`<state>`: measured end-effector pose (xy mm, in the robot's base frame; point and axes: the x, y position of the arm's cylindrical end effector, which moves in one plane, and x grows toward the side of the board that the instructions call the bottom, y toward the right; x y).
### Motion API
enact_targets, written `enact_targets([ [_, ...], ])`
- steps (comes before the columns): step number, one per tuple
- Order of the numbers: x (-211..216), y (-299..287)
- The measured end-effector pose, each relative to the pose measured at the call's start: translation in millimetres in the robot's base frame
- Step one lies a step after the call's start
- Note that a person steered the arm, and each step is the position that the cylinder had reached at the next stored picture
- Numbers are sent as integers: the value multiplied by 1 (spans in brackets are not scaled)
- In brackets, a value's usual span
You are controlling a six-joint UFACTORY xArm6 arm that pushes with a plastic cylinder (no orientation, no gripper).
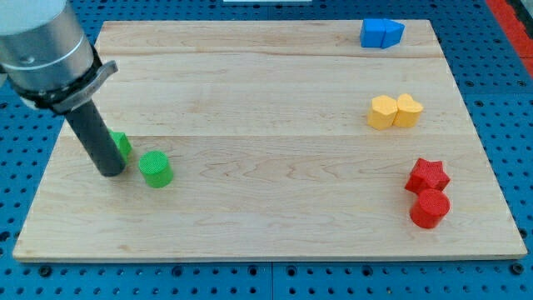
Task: Push green star a bit up and right
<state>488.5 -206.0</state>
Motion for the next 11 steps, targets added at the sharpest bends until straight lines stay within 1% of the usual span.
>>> enact_targets([
  [1,-29,-39],
  [2,-35,-73],
  [3,-35,-77],
  [4,-14,-64],
  [5,-42,-55],
  [6,-60,-54],
  [7,-49,-57],
  [8,-41,-40],
  [9,-52,-8],
  [10,-48,-15],
  [11,-18,29],
])
